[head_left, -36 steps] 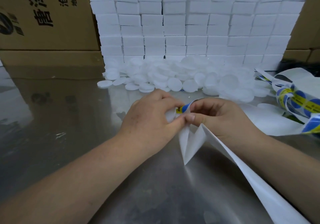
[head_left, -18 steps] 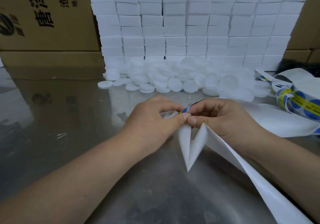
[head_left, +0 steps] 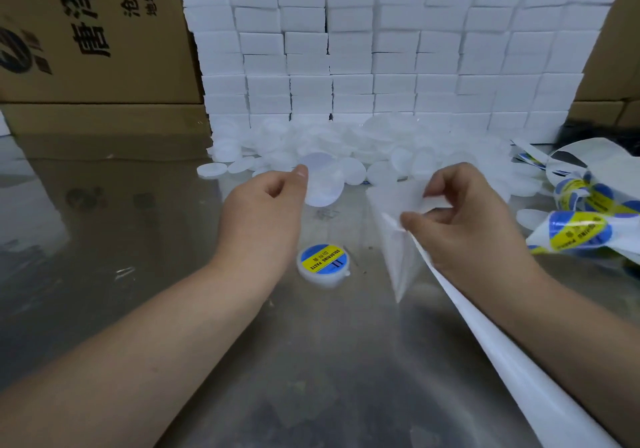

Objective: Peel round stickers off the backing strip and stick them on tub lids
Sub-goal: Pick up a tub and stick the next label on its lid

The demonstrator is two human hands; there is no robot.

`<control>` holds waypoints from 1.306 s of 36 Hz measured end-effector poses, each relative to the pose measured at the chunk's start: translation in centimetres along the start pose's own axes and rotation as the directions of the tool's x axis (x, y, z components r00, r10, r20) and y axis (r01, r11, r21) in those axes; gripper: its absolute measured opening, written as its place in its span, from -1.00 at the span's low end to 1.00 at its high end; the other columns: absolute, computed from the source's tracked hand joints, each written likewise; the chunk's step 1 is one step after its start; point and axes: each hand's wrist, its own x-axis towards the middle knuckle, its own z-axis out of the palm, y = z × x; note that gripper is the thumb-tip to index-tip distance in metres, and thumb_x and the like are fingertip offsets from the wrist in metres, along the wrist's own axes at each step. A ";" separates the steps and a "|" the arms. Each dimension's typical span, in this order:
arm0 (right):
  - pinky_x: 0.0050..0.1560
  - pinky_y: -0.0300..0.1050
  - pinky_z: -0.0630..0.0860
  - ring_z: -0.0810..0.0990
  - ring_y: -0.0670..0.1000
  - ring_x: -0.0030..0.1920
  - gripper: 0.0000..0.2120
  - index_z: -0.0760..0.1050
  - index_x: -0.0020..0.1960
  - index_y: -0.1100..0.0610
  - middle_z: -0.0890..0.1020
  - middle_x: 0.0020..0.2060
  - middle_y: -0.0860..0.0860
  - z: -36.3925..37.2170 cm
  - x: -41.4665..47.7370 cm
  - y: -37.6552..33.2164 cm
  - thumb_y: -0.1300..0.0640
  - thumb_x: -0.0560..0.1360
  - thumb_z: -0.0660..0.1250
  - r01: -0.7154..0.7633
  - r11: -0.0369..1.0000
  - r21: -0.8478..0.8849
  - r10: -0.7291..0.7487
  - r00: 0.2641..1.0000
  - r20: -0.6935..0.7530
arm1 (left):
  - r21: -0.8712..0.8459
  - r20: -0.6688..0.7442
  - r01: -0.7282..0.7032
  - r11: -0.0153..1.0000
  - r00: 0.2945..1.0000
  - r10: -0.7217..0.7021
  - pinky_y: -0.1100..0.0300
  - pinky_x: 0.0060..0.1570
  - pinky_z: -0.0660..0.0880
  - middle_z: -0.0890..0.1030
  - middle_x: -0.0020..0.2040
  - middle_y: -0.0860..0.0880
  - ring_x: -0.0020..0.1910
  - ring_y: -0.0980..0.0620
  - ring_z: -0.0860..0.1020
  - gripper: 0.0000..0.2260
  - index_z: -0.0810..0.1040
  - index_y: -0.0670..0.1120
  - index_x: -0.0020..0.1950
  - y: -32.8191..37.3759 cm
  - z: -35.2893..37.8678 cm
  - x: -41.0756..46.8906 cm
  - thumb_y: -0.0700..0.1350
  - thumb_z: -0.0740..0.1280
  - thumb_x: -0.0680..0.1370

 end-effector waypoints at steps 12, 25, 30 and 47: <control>-0.19 -0.54 0.34 0.52 -0.28 -0.27 -0.50 0.47 0.03 -0.15 0.37 0.14 -0.31 -0.7 0.2 -1.0 0.42 0.35 0.29 0.332 0.910 -0.248 -0.348 0.937 -0.019 | 0.101 0.098 -0.147 0.984 0.986 0.137 0.32 -0.21 0.33 0.50 -0.29 0.17 -0.25 0.23 0.45 -0.80 0.48 0.19 -0.30 0.4 0.1 -1.1 0.14 0.21 0.50; -0.02 -0.17 0.51 0.63 -0.04 -0.17 -0.78 0.66 -0.37 -0.03 0.69 -0.33 -0.06 -0.3 -0.1 -1.2 0.09 0.37 0.27 -0.147 0.958 0.246 0.078 0.960 0.269 | 0.207 0.143 -0.311 0.928 0.948 0.286 0.62 -0.17 0.21 0.45 -0.12 0.24 -0.13 0.45 0.36 -0.87 0.40 0.25 -0.27 1.0 0.0 -1.6 0.25 0.29 0.37; -0.24 -0.37 0.46 0.60 -0.12 -0.33 -0.68 0.64 -0.44 0.06 0.66 -0.41 -0.01 -0.2 0.3 -1.3 -0.18 0.25 0.34 -0.247 0.903 0.350 0.167 0.955 0.245 | 0.227 0.145 -0.408 0.884 0.912 0.384 0.58 -0.11 0.23 0.44 -0.12 0.25 -0.05 0.31 0.37 -0.74 0.39 0.28 -0.23 1.4 -0.3 -1.6 0.26 0.44 0.27; -0.35 -0.27 0.43 0.50 -0.09 -0.41 -0.70 0.63 -0.42 -0.03 0.59 -0.51 -0.07 -0.5 0.7 -1.1 0.22 0.43 0.35 -0.282 0.890 0.359 0.239 0.957 0.162 | -0.271 0.205 0.129 0.954 0.976 -0.074 0.40 -0.32 0.39 0.50 -0.09 0.06 -0.27 0.18 0.47 -0.78 0.48 0.07 -0.12 1.3 0.1 -0.1 -0.23 0.14 0.54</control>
